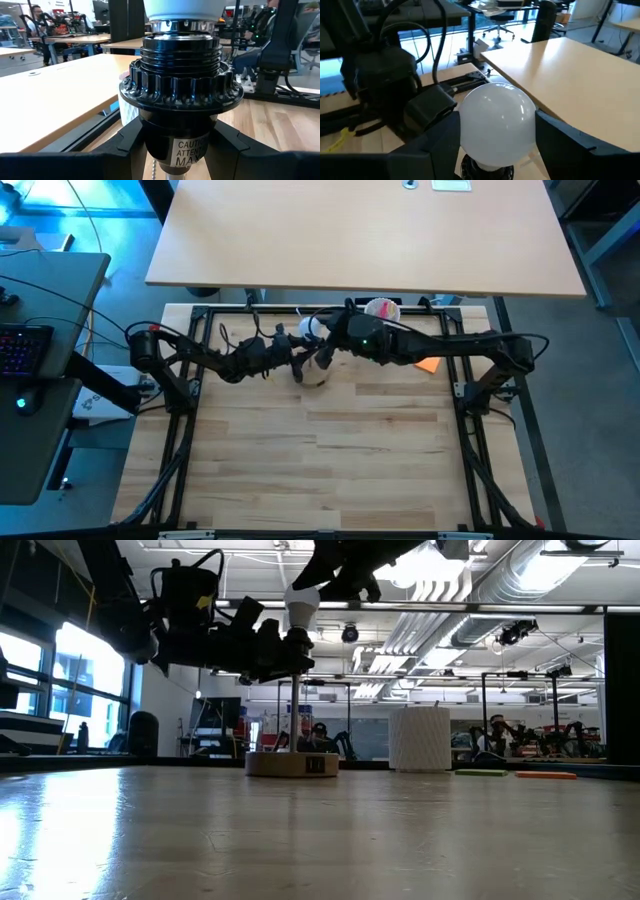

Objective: Screw lightbulb
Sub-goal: Insert the light bulb into the lamp

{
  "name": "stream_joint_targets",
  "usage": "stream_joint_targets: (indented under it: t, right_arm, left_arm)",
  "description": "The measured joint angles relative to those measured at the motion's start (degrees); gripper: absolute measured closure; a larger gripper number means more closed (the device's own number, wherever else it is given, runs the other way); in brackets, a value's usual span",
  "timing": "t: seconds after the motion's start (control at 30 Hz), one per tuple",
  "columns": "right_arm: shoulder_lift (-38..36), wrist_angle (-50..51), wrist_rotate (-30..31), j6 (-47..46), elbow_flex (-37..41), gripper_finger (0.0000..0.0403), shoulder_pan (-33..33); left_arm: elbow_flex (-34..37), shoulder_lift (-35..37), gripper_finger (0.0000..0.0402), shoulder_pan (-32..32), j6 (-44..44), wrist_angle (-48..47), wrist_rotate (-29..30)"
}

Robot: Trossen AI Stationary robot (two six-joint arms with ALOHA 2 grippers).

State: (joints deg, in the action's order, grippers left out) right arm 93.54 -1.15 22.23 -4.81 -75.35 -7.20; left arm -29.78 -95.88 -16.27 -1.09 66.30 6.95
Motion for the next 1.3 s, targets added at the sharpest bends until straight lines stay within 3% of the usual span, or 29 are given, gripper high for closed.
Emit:
stream_joint_targets:
  t: [0.37,0.6,0.97,1.3]
  right_arm:
    - [2.56,-4.9,-1.45,-1.55,0.02,0.0174,-0.72]
    - [2.77,-4.66,-4.0,4.35,0.0,0.0172,-0.69]
    - [2.54,-4.01,-4.77,7.85,0.05,0.0113,-0.68]
    - [1.04,-3.65,-11.59,9.01,0.15,0.011,-2.06]
  left_arm:
    - [0.09,0.0,0.0259,-0.07,0.62,0.25,0.64]
    - [0.09,0.0,0.0259,-0.04,0.36,0.21,0.43]
    - [0.04,0.0,0.0259,0.02,-0.02,0.05,-0.02]
    - [-0.15,0.07,0.0259,0.23,-0.37,0.15,-0.16]
